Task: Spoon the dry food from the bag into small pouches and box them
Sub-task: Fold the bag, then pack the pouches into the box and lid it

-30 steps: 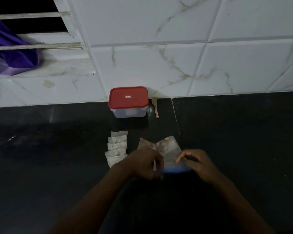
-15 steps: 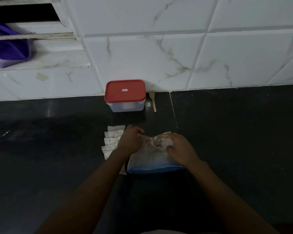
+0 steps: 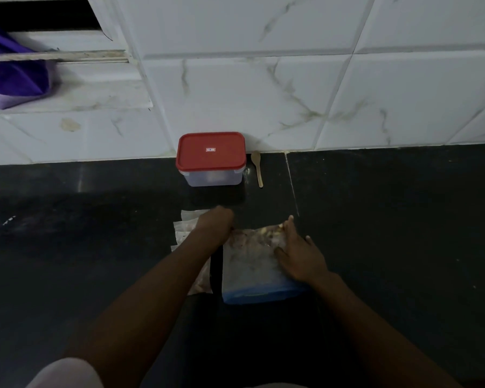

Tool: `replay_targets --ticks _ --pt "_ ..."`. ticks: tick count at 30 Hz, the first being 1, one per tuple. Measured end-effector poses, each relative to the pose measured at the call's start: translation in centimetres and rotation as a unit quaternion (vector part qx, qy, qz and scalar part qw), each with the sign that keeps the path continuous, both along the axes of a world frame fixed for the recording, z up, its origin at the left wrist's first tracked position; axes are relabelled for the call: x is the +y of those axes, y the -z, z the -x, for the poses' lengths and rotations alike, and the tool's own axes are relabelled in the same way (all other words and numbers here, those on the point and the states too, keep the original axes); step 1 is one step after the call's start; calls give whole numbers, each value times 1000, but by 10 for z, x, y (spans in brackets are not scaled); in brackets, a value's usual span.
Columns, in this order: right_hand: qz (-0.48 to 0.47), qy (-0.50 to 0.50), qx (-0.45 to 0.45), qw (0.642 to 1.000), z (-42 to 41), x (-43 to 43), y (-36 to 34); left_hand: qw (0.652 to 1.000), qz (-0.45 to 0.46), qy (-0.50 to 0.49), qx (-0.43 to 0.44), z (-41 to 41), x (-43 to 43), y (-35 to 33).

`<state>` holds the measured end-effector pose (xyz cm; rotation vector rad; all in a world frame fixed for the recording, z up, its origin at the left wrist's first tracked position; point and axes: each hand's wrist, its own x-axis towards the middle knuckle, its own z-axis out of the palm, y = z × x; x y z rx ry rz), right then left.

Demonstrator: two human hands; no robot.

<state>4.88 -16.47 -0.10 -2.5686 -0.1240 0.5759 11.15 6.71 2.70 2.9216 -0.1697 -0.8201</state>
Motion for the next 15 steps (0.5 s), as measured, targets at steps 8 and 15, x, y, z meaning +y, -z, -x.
replay_targets --ticks 8,15 --pt "56 23 -8 998 2 10 -2 1000 -15 -8 3 -8 9 -13" --pt "-2 -32 -90 995 11 9 6 1000 -12 -21 14 -7 5 -8"
